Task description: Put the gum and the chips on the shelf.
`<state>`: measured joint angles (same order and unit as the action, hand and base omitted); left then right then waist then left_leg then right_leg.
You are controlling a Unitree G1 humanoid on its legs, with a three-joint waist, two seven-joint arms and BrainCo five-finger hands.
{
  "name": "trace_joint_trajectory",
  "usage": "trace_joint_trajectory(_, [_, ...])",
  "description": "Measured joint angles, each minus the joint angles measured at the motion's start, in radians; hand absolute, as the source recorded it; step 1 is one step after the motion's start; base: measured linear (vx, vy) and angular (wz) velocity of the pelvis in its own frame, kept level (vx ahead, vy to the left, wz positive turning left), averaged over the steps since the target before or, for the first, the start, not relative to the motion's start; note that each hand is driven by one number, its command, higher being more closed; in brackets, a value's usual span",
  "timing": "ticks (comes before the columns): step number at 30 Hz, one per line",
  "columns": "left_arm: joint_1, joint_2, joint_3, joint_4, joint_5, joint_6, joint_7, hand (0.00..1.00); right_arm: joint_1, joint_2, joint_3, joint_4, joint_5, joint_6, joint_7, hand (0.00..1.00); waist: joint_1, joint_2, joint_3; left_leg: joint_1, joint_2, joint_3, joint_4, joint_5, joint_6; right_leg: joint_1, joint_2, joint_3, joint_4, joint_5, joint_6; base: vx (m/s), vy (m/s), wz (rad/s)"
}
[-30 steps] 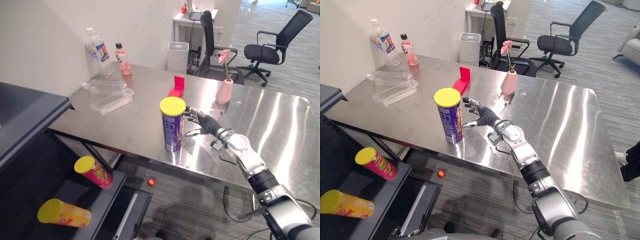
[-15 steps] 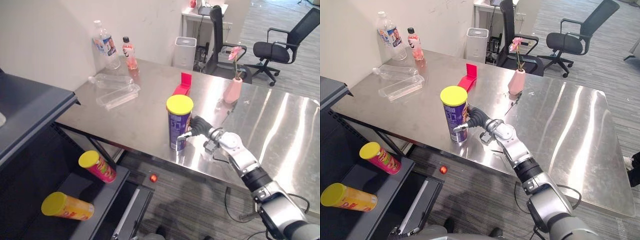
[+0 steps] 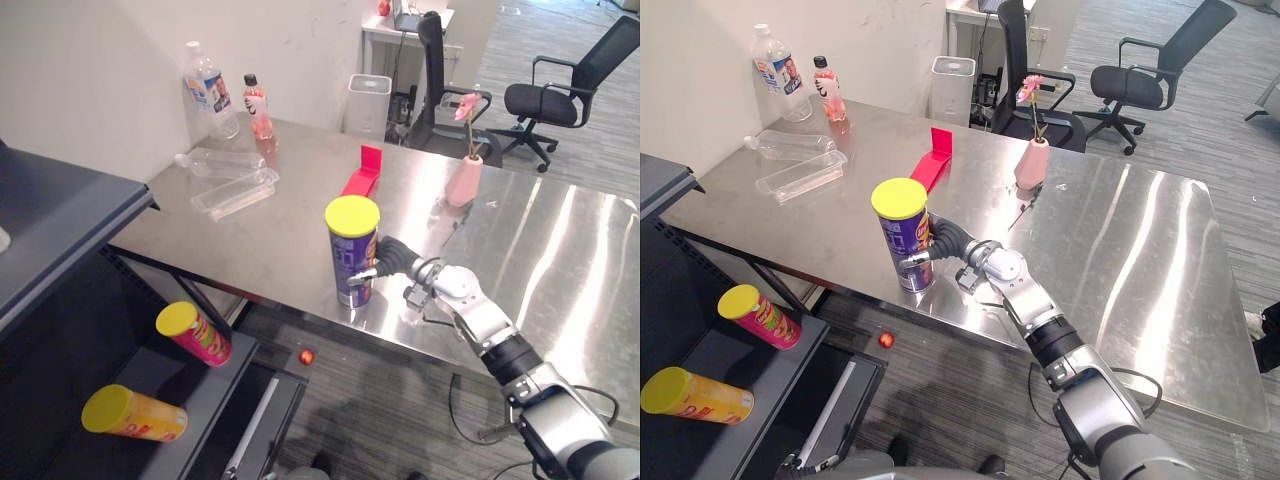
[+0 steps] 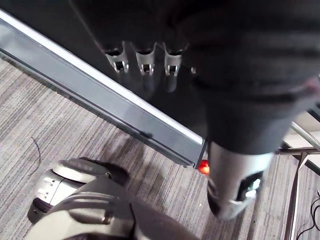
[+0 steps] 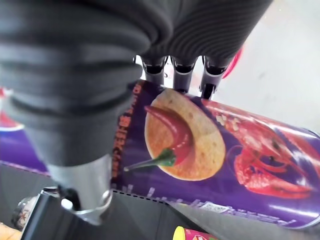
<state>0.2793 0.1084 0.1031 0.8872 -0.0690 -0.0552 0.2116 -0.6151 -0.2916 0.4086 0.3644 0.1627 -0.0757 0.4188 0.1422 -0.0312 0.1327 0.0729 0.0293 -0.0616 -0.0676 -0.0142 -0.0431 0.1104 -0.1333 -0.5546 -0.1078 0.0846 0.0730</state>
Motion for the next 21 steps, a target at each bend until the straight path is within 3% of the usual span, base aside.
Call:
trace_joint_trajectory(10, [0.0,0.001,0.0,-0.003,0.0,0.001,-0.001,0.0,0.0,0.0,0.0,0.0,-0.005,-0.011,-0.004,1.0,0.0,-0.004,0.001,0.002,0.001,0.008,-0.001,0.0,0.0,0.0,0.0,0.004,0.0,0.0,0.0,0.0,0.0,0.0])
trace_joint_trajectory(15, [0.0,0.003,0.001,-0.008,-0.005,0.001,0.0,0.0,-0.001,-0.008,-0.007,-0.008,-0.006,-0.019,-0.042,1.0,0.0,-0.008,0.002,0.009,0.006,0.032,-0.002,-0.002,-0.001,-0.004,0.003,0.023,0.0,0.001,0.0,0.01,0.021,-0.11])
trace_joint_trajectory(21, [-0.003,0.004,0.013,-0.008,-0.004,0.001,0.001,0.0,-0.032,-0.096,-0.052,-0.265,0.018,-0.018,-0.042,1.0,-0.004,-0.015,0.0,0.017,0.024,0.077,0.003,-0.013,-0.006,-0.02,0.018,0.081,0.0,0.001,-0.001,0.03,0.009,-0.24])
